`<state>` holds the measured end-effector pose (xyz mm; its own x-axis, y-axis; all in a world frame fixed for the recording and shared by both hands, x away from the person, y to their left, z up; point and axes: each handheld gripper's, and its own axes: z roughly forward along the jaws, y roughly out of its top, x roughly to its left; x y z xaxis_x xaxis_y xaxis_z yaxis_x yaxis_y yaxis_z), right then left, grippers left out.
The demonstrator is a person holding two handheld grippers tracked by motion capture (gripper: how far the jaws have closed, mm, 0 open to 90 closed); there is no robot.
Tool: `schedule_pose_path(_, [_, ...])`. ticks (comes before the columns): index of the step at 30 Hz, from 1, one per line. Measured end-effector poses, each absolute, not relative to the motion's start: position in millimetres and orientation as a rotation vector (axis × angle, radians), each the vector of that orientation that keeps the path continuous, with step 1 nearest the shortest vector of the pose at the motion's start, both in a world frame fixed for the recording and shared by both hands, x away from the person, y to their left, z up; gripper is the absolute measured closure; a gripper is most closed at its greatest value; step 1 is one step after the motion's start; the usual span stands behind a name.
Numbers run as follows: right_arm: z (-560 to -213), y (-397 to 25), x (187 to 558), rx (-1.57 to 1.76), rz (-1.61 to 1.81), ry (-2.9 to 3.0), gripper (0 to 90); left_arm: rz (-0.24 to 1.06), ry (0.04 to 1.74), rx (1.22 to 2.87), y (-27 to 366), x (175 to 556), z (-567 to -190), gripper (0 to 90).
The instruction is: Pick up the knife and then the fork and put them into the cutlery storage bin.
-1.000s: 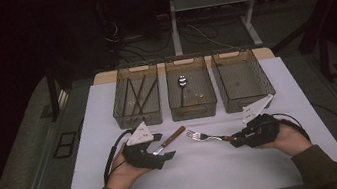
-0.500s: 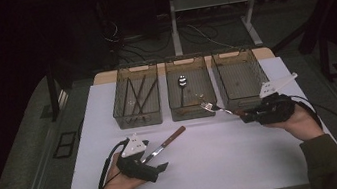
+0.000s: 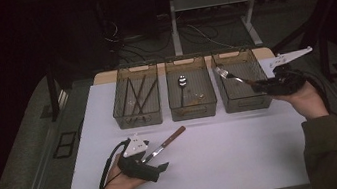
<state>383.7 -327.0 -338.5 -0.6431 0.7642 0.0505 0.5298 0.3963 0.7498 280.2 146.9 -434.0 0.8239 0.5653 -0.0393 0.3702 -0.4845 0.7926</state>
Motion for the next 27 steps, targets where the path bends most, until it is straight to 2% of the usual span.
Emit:
schedule_pose_path(7, [-343.3,-341.5,419.9,1.288,0.993,2.303,74.7,0.287,0.684,2.131,147.1,280.7,-433.8,0.1])
schedule_pose_path(13, [-359.8,-337.2,444.7,1.361,0.899,2.362,74.7,0.287,0.682,2.133,147.0,280.0,-433.9,0.2])
schedule_pose_path(27, [-385.2,-321.1,461.8,1.397,0.755,2.431,73.6,0.278,0.666,2.145,146.4,279.2,-434.2,0.5])
